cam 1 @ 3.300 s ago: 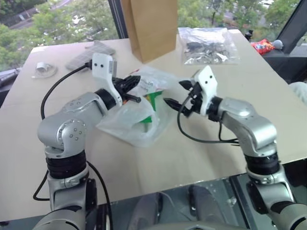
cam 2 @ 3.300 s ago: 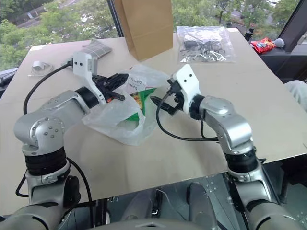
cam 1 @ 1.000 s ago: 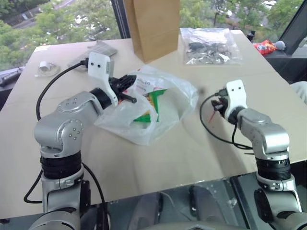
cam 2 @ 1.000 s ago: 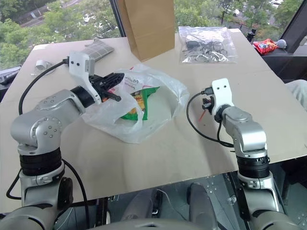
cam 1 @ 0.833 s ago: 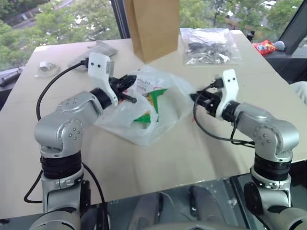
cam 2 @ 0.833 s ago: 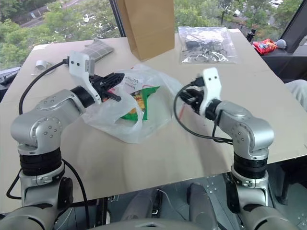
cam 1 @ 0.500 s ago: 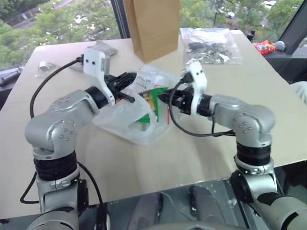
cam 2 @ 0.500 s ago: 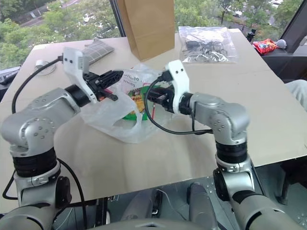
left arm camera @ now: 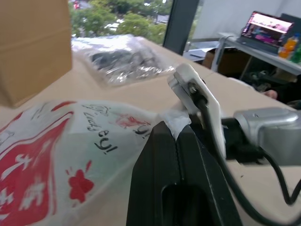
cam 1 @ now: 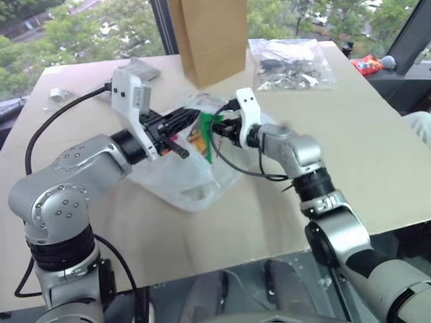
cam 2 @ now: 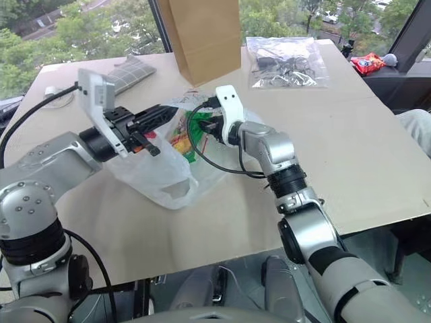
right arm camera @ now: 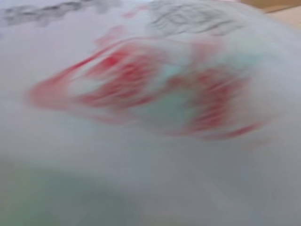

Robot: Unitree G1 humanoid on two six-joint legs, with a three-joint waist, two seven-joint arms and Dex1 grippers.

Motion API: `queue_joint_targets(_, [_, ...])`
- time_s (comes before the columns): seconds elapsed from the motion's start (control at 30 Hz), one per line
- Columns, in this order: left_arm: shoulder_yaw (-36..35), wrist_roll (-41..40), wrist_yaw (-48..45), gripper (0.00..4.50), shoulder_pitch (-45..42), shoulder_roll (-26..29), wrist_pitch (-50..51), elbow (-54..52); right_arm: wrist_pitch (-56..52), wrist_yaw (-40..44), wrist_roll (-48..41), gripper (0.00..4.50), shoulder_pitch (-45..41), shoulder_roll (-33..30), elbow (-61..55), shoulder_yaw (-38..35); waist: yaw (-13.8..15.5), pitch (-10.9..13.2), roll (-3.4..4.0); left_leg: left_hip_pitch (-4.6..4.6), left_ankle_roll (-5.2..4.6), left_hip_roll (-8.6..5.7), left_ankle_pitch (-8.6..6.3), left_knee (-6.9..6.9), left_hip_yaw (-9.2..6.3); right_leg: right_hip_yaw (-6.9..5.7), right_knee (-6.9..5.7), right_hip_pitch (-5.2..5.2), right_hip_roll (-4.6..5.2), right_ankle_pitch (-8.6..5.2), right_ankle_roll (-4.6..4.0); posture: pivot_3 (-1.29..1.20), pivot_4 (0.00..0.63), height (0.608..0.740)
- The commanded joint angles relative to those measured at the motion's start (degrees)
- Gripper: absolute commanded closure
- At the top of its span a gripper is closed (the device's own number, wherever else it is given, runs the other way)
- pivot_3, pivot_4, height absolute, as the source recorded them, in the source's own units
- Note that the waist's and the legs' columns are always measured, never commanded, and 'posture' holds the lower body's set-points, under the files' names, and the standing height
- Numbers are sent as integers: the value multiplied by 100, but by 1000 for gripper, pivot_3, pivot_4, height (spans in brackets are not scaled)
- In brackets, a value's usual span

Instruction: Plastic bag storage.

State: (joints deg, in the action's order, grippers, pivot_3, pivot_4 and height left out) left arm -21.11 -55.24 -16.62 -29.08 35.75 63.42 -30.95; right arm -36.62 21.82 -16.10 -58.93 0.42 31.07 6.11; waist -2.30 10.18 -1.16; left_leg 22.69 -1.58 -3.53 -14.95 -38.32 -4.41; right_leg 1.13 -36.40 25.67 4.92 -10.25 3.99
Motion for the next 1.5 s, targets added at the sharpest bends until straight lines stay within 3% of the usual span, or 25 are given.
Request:
queue_joint_targets(0.03, [-149, -85, 135, 4500, -43, 77, -155, -154, 1105, -260, 394, 3363, -587, 113, 903, -131, -13, 0, 0, 2, 0, 1, 0, 0, -2, -1, 3, 0, -1, 0, 0, 0, 150, 740])
queue_joint_targets(0.07, [-120, -45, 187, 4500, -58, 47, -184, -129, 1510, -352, 538, 3363, -684, 228, 1296, -95, -19, 0, 0, 2, 0, 1, 0, 1, -2, -1, 3, 1, -1, 0, 0, 0, 150, 740])
queue_joint_targets(0.17, [-9, 138, 327, 4500, -47, 17, -256, -71, 2253, -425, 855, 2373, -798, 438, 2003, 6, -56, 0, 0, 0, 2, 4, 0, 7, -1, 0, 3, 2, -7, 0, -1, 0, 150, 740])
queue_joint_targets(0.2, [1, 172, 381, 4500, -43, -4, -274, -44, 2326, -377, 907, 1859, -781, 450, 1996, 18, -62, 0, 0, -2, 3, 5, 0, 10, -1, 0, 4, 3, -8, 0, -1, 0, 150, 740])
queue_joint_targets(0.23, [5, 190, 416, 4500, -41, -15, -292, -20, 2391, -337, 946, 1621, -781, 462, 2008, 10, -72, 1, 1, -2, 3, 5, 1, 10, -2, 0, 4, 3, -8, -1, -1, 0, 150, 740])
queue_joint_targets(0.27, [2, 195, 445, 4500, -42, -27, -306, 8, 2408, -277, 978, 903, -761, 459, 1958, 9, -81, 1, 1, -1, 3, 6, 1, 10, -2, 1, 4, 3, -8, 0, -1, 0, 150, 740])
queue_joint_targets(0.33, [35, 291, 498, 4500, -25, -43, -359, 92, 2135, 205, 991, 43, -410, 301, 1120, 215, -72, 1, 1, 0, 3, 6, 1, 9, -2, 1, 4, 3, -5, 0, -1, 0, 150, 740])
queue_joint_targets(0.57, [225, 632, 360, 4500, -27, -233, -906, 359, 177, 658, 773, 43, 970, -667, -2724, 413, 6, 1, 2, 13, 3, 4, 0, 1, -17, -13, 10, 1, -1, 0, 0, 0, 150, 740])
queue_joint_targets(0.67, [-11, 20, 54, 4500, 39, -291, -754, 438, -605, 683, 498, 43, 1171, -954, -3782, 223, -9, 1, 3, 7, 3, 5, 1, 3, -14, -12, 4, 2, -3, 0, -1, 0, 150, 740])
queue_joint_targets(0.77, [-299, -581, -271, 3460, 235, -107, -645, 258, -1492, 847, 0, 0, 1384, -1345, -5041, 14, -8, 2, 4, 5, 3, 12, 1, 3, -15, -12, 0, 3, -5, -2, -2, 0, 150, 740])
queue_joint_targets(0.9, [-856, -2156, -422, 1578, 359, 380, -218, 458, -2463, 1067, -766, 0, 1674, -1848, -6116, -396, 10, 1, 2, 9, 1, 11, 0, 0, -18, -16, 8, -1, -2, -1, -2, 0, 150, 740])
queue_joint_targets(1.03, [-797, -2618, -723, 1578, 615, 974, -47, 422, -2995, 1153, -1484, 0, 1848, -1931, -6442, -724, 14, 1, 3, 4, -2, 7, -2, 1, -18, -17, 7, -5, -1, -2, -2, 0, 150, 740])
queue_joint_targets(1.17, [-571, -3107, -532, 1578, 593, 997, -177, 282, -2790, 892, -1168, 0, 2019, -1775, -5605, -148, 10, -1, 0, -7, -2, 10, -1, 1, -14, -15, 3, -14, -3, -2, -1, 0, 150, 740])
queue_joint_targets(1.33, [-257, -2944, -479, 1578, 683, 998, -371, 133, -2294, 1518, -1162, 0, 2206, -2322, -5516, 387, 34, 1, 1, -6, -1, 5, 0, 1, -7, -9, 4, -12, 2, -2, -1, 0, 150, 740])
queue_joint_targets(1.5, [-7, -2669, -658, 1578, 707, 997, -593, 118, -1637, 1695, -1223, 0, 2644, -2171, -5417, 432, 27, 0, 1, -3, -1, 8, -1, 3, -7, -9, 12, -12, -2, -2, -1, 0, 150, 740])
